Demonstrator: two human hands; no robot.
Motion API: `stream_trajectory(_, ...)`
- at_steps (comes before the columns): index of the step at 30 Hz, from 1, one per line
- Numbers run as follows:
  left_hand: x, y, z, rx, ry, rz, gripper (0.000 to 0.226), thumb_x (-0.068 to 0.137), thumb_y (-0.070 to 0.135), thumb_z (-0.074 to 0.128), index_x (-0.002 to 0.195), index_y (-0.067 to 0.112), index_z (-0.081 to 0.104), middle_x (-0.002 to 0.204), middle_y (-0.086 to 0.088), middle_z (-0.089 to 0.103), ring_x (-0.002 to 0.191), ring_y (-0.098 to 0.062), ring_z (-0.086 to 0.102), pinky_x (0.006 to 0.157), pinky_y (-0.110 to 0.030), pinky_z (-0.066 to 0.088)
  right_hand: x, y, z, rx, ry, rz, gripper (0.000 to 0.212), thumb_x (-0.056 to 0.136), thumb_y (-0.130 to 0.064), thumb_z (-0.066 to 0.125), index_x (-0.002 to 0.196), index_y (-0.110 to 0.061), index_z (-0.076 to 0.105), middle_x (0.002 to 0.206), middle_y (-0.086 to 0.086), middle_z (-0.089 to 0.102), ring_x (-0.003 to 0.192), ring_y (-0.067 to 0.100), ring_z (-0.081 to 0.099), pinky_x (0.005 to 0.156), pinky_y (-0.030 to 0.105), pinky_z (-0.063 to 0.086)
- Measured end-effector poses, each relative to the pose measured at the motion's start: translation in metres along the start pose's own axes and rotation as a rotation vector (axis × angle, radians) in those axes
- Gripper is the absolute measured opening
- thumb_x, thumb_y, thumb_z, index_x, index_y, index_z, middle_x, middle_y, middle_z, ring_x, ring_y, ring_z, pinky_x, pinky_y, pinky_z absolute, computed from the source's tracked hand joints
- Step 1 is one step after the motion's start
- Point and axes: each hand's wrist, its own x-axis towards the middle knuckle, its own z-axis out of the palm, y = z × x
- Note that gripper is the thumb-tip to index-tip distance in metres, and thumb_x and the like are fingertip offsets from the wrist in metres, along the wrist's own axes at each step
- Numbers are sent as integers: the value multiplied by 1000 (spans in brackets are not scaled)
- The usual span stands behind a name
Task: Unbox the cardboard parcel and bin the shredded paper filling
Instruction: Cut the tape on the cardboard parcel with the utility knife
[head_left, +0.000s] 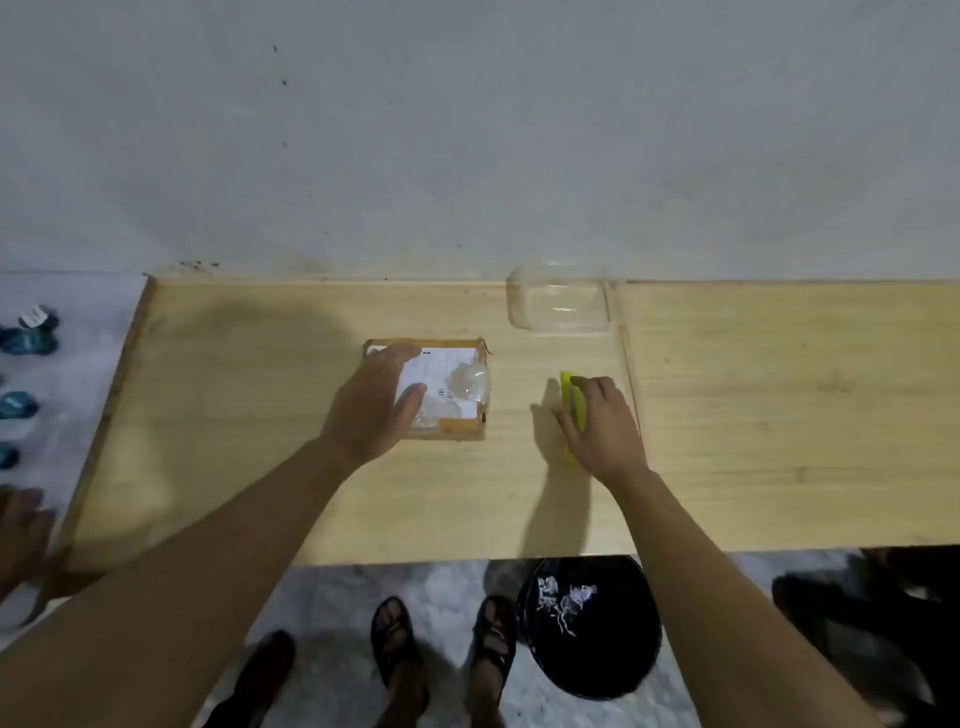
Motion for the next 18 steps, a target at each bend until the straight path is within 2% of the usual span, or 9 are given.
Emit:
stream_trajectory(4,14,-7,17,74,5,56,50,96,25,66,141,10,51,148,-4,54,139,-24,49,113,-41,44,1,6,16,11,-3,120,45,95,-25,68,134,-7,57,124,15,53,107,37,59,85,43,54)
stream_trajectory(7,22,-10,23,130,-17,64,52,98,35,61,141,8,51,150,-8,52,144,-28,43,118,-48,37,-3,9,29,62,-18,144,43,95,-19,66,135,-7,55,125,15,51,110,37,56,88,42,52)
stream_trajectory(11,27,-6,26,138,-41,91,58,100,45,49,142,5,50,150,-11,51,146,-29,41,121,-48,32,-6,11,38,173,-14,220,52,93,-12,64,143,-10,49,123,14,48,101,35,58,86,40,51)
stream_trajectory(14,26,-6,30,142,-25,107,57,101,46,47,141,5,50,147,-10,53,143,-30,44,118,-48,35,-7,7,39,262,-12,218,53,95,-10,60,147,-11,48,121,15,59,101,34,62,81,36,49)
stream_trajectory(16,26,-8,31,144,-22,111,55,102,45,47,141,6,49,146,-10,53,142,-30,44,118,-47,35,-8,0,36,309,-11,204,51,98,-10,55,148,-13,47,108,11,69,93,31,67,73,31,44)
stream_trajectory(18,26,-10,32,148,-18,122,53,102,42,49,140,6,48,146,-10,53,142,-30,44,119,-47,34,-10,-10,33,399,-18,208,53,100,-11,52,151,-20,42,92,6,72,76,28,67,64,33,45)
